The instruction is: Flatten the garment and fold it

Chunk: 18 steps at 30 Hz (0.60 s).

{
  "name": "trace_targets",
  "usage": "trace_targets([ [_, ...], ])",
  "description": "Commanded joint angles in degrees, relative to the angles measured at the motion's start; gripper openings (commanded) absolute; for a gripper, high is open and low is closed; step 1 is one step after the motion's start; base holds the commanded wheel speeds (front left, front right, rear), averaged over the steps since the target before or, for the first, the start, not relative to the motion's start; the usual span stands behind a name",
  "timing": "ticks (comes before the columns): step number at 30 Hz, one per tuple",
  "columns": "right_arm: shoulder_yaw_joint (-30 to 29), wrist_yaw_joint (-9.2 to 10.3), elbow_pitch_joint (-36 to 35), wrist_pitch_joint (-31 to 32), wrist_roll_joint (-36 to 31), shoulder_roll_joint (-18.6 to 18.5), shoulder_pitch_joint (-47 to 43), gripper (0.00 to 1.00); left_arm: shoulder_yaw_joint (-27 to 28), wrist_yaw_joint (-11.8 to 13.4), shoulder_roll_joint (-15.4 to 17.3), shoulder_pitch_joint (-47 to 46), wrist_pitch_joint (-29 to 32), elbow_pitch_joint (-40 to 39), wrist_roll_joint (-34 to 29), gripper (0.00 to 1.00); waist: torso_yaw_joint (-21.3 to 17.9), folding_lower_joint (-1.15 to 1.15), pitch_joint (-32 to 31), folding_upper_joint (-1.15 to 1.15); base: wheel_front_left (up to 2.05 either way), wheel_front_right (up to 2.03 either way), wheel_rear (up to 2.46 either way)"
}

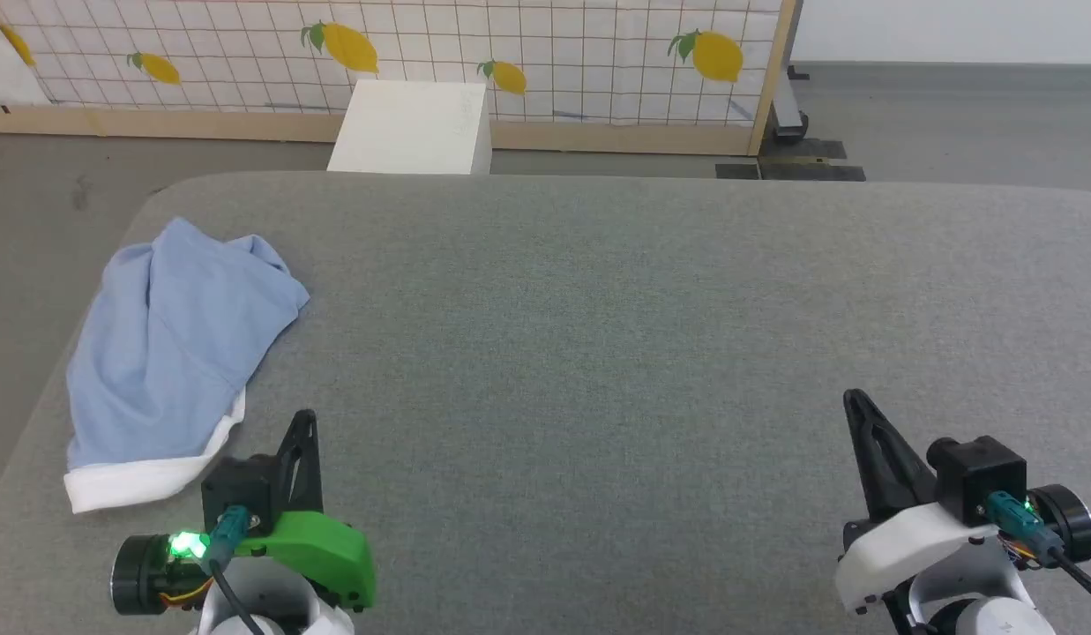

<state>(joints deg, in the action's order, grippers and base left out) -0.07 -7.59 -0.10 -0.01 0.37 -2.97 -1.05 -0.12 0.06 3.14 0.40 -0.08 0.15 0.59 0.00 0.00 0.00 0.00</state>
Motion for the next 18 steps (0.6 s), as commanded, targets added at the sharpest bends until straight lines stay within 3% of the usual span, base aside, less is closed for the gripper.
trace_targets([
  [1,0.07,0.10,0.10,0.01,-0.37,0.10,1.05,0.00,0.12,-0.06,-0.26,-0.40,0.08,-0.15,-0.59,0.00,0.00,0.00,0.00,0.00,0.00,0.00,0.00],
  [18,0.07,0.10,0.10,0.01,-0.37,0.10,1.05,0.00,0.12,-0.06,-0.26,-0.40,0.08,-0.15,-0.59,0.00,0.00,0.00,0.00,0.00,0.00,0.00,0.00],
])
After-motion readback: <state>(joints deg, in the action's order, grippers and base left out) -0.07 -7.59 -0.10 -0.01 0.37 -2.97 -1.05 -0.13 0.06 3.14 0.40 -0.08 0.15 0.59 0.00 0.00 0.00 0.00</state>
